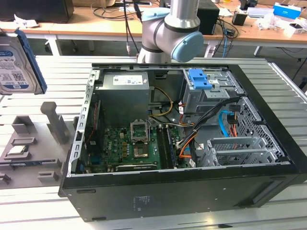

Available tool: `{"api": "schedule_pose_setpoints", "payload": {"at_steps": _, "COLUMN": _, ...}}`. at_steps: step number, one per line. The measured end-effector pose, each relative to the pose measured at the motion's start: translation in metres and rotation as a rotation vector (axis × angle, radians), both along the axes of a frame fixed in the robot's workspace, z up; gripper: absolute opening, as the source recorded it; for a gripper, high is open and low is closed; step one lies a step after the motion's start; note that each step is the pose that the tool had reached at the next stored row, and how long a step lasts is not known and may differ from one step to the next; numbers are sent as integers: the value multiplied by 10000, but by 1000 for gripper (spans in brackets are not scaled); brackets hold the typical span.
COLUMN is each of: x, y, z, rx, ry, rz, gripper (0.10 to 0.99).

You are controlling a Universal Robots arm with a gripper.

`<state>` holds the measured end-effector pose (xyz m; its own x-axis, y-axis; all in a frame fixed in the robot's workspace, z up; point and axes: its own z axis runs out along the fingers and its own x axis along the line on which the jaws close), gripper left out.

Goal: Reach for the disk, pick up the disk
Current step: 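Pick up the disk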

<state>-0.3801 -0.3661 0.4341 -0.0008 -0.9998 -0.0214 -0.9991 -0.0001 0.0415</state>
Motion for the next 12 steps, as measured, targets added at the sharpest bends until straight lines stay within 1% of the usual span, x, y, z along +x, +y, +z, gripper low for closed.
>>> {"api": "schedule_pose_setpoints", "payload": {"at_steps": 2, "x": 3, "y": 0, "z": 74, "rx": 0, "ry": 0, "rz": 0, "gripper": 365}}
{"api": "schedule_pose_setpoints", "payload": {"at_steps": 3, "x": 3, "y": 0, "z": 90, "rx": 1, "ry": -1, "rz": 0, "gripper": 365}}
{"api": "schedule_pose_setpoints", "payload": {"at_steps": 6, "x": 8, "y": 0, "z": 179, "rx": 0, "ry": 0, "rz": 0, "gripper": 365}}
{"api": "schedule_pose_setpoints", "payload": {"at_steps": 9, "x": 10, "y": 0, "z": 226, "rx": 1, "ry": -1, "rz": 0, "gripper": 365}}
{"api": "schedule_pose_setpoints", "payload": {"at_steps": 12, "x": 13, "y": 0, "z": 300, "rx": 1, "ry": -1, "rz": 0, "gripper": 365}}
